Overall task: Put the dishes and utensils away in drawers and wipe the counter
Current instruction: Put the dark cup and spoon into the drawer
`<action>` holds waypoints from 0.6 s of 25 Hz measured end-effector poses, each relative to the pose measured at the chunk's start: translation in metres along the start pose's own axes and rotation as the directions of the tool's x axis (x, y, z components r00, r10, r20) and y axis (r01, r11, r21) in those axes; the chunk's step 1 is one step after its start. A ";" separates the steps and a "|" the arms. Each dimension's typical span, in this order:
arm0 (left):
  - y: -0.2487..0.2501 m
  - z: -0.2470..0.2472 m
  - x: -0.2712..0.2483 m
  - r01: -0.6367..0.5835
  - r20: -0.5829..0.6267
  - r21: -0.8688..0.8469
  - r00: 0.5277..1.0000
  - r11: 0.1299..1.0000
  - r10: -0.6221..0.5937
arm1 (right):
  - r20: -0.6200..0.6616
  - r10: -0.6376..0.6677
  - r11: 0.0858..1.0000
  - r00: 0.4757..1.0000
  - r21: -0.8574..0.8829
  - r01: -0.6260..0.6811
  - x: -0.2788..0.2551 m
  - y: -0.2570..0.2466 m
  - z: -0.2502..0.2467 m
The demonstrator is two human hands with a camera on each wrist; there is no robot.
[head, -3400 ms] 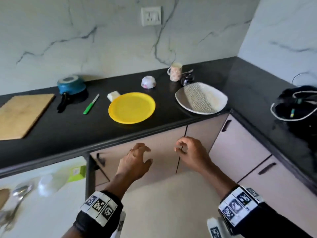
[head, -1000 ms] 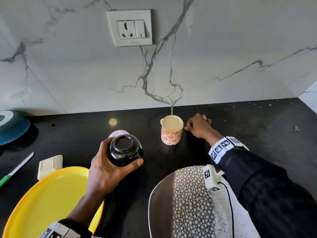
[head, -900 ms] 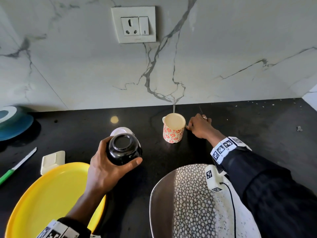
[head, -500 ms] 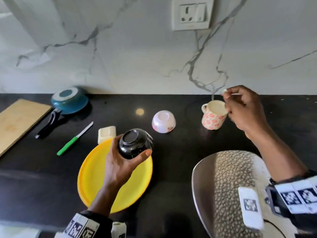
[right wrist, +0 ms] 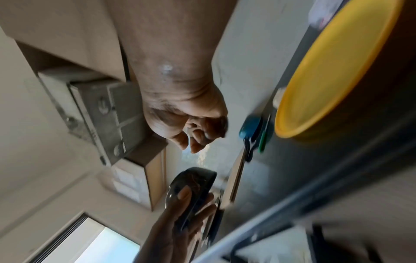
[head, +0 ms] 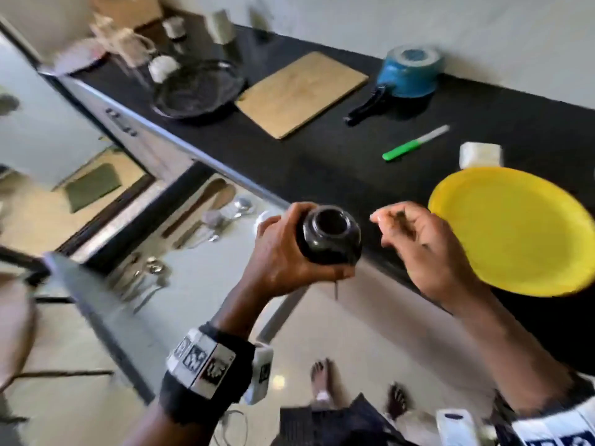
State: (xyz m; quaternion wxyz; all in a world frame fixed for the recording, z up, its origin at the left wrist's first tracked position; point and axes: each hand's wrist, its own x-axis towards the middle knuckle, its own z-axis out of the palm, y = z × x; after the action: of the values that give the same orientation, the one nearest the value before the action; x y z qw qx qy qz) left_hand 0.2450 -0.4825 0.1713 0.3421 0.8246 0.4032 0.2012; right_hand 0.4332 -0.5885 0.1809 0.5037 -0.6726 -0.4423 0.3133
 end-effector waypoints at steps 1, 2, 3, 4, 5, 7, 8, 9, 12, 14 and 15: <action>-0.006 -0.024 -0.014 -0.022 0.026 0.145 1.000 0.989 0.018 | 0.054 -0.001 0.999 0.999 -0.049 0.004 -0.002 -0.009 0.025; -0.016 -0.047 -0.030 -0.015 0.047 0.273 0.999 0.962 0.002 | 0.129 0.005 0.995 0.992 -0.104 0.008 -0.004 -0.017 0.051; -0.023 -0.063 -0.047 0.003 0.082 0.385 0.996 0.923 -0.037 | 0.205 0.026 0.988 0.978 -0.156 0.007 -0.007 -0.022 0.071; -0.029 -0.076 -0.062 0.024 0.102 0.466 0.992 0.885 -0.080 | 0.290 0.045 0.980 0.956 -0.198 0.014 -0.007 -0.027 0.087; -0.036 -0.085 -0.076 0.059 0.103 0.510 0.986 0.858 -0.129 | 0.387 0.062 0.974 0.920 -0.226 0.029 -0.006 -0.032 0.101; -0.050 -0.095 -0.095 0.135 0.066 0.519 0.978 0.844 -0.197 | 0.535 0.069 0.957 0.842 -0.274 0.096 -0.004 -0.032 0.127; -0.057 -0.097 -0.099 0.160 0.048 0.517 0.976 0.841 -0.214 | 0.580 0.074 0.948 0.811 -0.294 0.123 -0.002 -0.030 0.138; -0.064 -0.098 -0.102 0.164 0.049 0.520 0.974 0.838 -0.221 | 0.607 0.085 0.943 0.790 -0.305 0.133 -0.004 -0.026 0.150; -0.094 -0.099 -0.103 0.121 0.093 0.566 0.974 0.816 -0.209 | 0.590 0.106 0.939 0.800 -0.325 0.115 -0.011 -0.014 0.185; -0.115 -0.102 -0.096 0.105 0.121 0.577 0.970 0.810 -0.211 | 0.517 0.147 0.937 0.843 -0.346 0.049 -0.011 -0.011 0.203; -0.127 -0.103 -0.090 0.106 0.130 0.559 0.968 0.822 -0.213 | 0.483 0.168 0.932 0.859 -0.361 0.020 -0.006 -0.009 0.211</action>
State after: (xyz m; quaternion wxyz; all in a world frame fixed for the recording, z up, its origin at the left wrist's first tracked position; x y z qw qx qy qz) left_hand 0.0622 -0.4576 0.1444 0.1437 0.8661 0.4779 -0.0302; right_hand 0.2448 -0.5088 0.1270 0.2282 -0.6628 -0.5810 0.4135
